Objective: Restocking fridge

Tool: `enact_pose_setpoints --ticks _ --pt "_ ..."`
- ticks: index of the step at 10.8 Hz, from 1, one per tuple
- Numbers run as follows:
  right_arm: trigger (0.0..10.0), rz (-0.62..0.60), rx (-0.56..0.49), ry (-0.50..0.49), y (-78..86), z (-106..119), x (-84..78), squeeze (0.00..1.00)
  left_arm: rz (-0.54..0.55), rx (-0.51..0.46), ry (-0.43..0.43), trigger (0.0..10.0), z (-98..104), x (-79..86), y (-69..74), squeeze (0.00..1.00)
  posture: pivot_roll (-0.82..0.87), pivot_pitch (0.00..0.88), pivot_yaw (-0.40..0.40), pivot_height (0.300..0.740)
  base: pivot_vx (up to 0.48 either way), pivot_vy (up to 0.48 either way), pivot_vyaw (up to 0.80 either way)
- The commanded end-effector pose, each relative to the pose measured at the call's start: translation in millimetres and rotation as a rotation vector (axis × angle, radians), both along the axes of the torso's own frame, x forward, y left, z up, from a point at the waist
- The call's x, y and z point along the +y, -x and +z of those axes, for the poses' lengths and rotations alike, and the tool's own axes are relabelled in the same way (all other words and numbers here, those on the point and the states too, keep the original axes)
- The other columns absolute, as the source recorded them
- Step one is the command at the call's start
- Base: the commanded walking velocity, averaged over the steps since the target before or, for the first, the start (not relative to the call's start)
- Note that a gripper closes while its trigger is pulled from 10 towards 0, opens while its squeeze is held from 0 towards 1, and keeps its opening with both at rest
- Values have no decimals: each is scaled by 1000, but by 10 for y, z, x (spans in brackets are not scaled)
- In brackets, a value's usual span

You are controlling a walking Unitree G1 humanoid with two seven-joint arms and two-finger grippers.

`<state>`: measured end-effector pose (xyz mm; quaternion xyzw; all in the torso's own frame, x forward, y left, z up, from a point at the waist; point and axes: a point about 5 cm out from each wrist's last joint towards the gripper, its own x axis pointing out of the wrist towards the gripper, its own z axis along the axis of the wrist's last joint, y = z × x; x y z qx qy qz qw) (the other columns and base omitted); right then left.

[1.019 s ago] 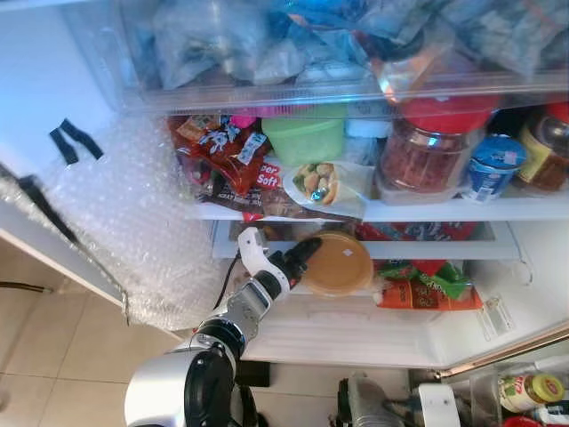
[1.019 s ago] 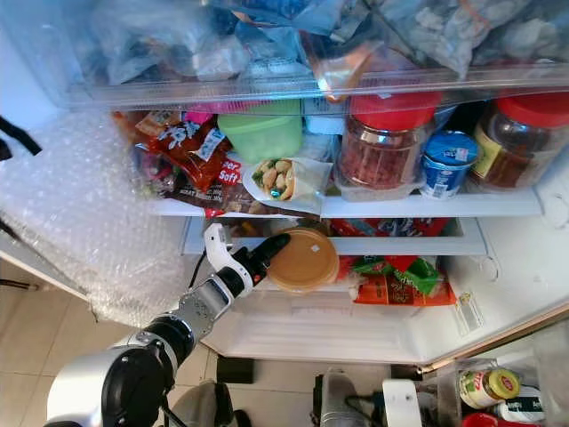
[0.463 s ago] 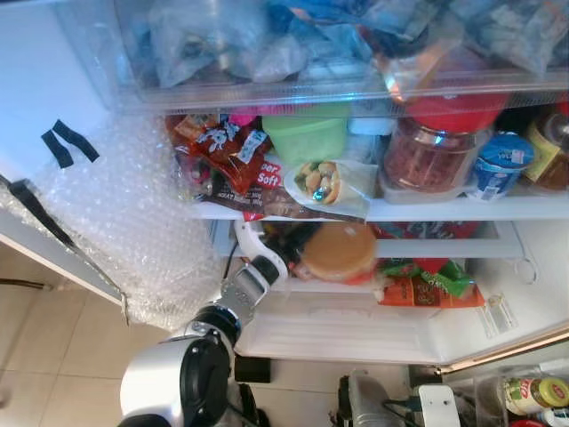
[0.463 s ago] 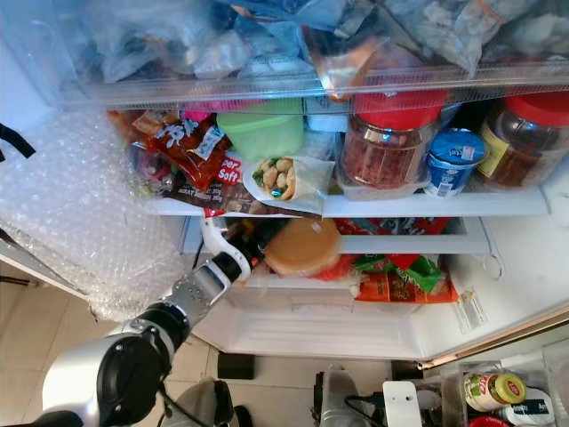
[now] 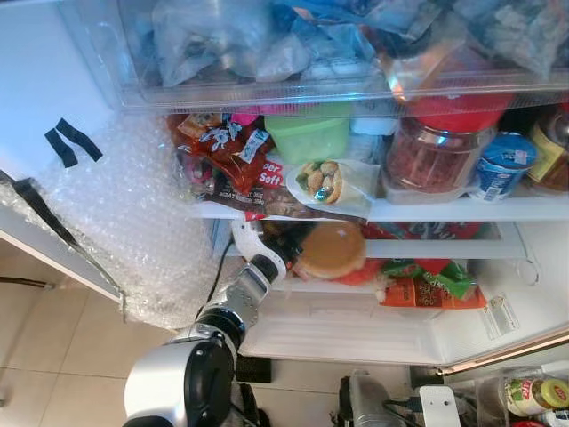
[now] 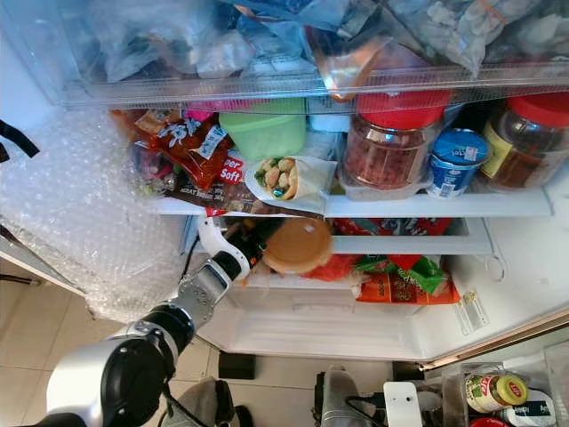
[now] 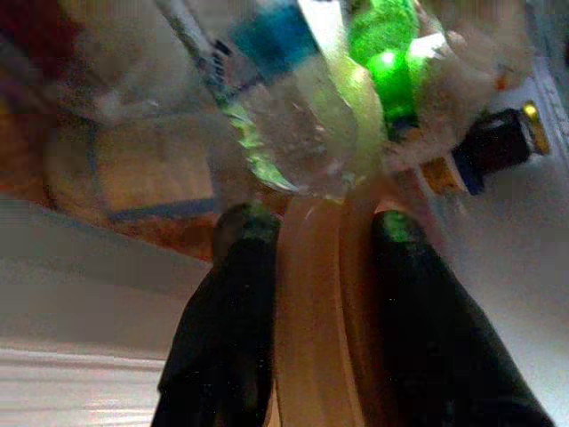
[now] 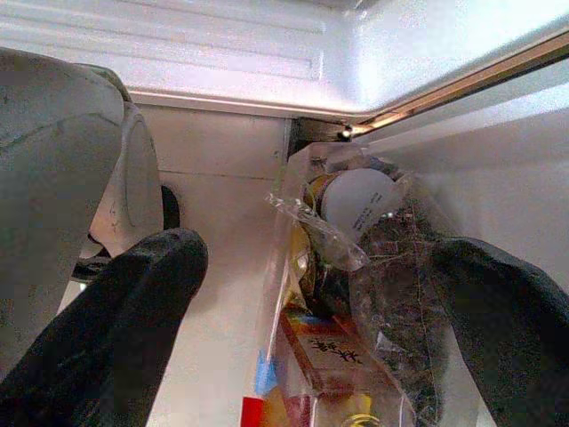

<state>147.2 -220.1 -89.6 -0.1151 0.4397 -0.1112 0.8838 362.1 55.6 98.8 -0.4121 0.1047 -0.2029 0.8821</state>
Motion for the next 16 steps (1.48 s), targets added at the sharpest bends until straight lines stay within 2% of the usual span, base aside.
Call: enact_pose_setpoints --ticks 1,2,4,6,8,9,10,11,12,13,14,15,16 --pt "10000 24 65 -72 154 -107 239 0 79 -53 -30 10000 121 93 -81 0 -225 120 144 660 0 0 0" --pt "10000 21 65 -67 165 -108 231 0 175 -1 -53 10000 93 83 -80 0 -222 126 141 660 0 0 0" --pt "10000 21 62 -62 170 -107 225 0 243 73 -20 10000 58 -20 -49 0 -219 131 139 660 0 0 0" --pt "10000 23 57 -68 158 -105 237 0 177 92 -2 10000 26 -364 73 0 -213 134 145 660 0 0 0" --pt "10000 17 53 -73 146 -103 250 0 171 146 42 10000 -32 -487 147 0 -214 128 154 660 0 0 0" --pt "10000 16 52 -76 137 -101 255 0 170 165 64 10000 -58 -513 172 247 -210 126 155 660 0 0 0" --pt "10000 16 53 -85 135 -102 261 0 177 180 79 10000 -83 -500 181 769 -210 126 156 660 0 0 0" --pt "10000 17 53 -85 131 -101 258 0 178 186 88 10000 -110 -480 190 718 -202 121 154 660 0 0 0" --pt "10000 19 52 -82 127 -99 256 0 202 226 134 10000 -154 -436 196 608 -200 120 154 660 0 0 0" --pt "10000 20 51 -81 123 -97 249 0 230 291 238 10000 -183 -404 190 0 -198 121 149 660 0 0 0" --pt "10000 24 52 -81 123 -97 249 0 225 301 261 10000 -178 -427 194 0 -197 123 148 660 0 0 0" --pt "10000 24 53 -80 126 -98 248 0 219 357 351 10000 -197 -484 219 0 -195 123 147 660 0 0 0" --pt "10000 23 53 -79 133 -100 252 0 197 366 394 10000 -183 -544 233 0 -205 126 148 660 0 0 0"
